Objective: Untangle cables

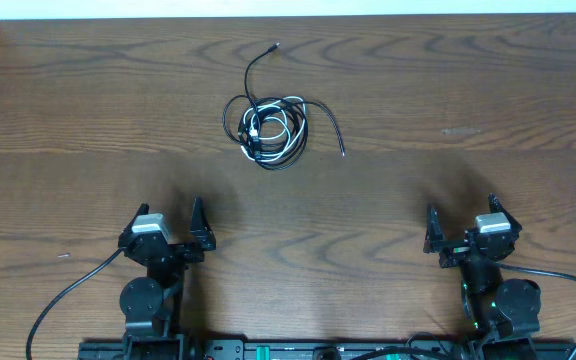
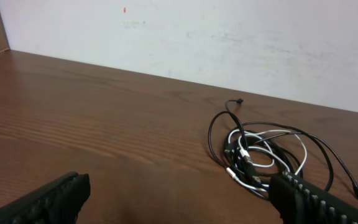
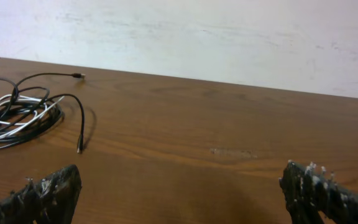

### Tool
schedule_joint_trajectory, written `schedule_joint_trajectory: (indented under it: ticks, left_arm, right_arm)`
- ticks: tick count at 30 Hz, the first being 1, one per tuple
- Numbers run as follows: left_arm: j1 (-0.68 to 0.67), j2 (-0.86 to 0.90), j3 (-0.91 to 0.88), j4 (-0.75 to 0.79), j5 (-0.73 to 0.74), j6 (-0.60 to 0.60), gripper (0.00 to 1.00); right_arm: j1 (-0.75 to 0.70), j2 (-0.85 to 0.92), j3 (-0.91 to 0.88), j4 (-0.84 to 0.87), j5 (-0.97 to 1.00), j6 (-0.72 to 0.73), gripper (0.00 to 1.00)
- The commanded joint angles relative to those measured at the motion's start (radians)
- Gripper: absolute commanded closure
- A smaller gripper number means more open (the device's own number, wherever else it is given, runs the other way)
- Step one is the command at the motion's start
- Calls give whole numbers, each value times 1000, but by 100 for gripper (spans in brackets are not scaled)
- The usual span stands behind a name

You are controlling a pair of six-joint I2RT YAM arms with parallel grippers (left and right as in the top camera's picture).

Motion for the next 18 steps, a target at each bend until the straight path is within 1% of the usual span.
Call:
schedule_joint_trajectory:
  ticks: [1, 13, 18]
  left_arm:
    - [5, 0, -10, -45, -2, 10, 2]
    - [5, 3, -1, -46, -2, 10, 2]
    - [5, 51, 25, -45, -2, 10, 2]
  right_arm:
    - [10, 1, -2, -4, -3, 12, 1]
    - [10, 1, -1, 2, -7, 12, 1]
    - [10, 1, 1, 11, -8, 12, 1]
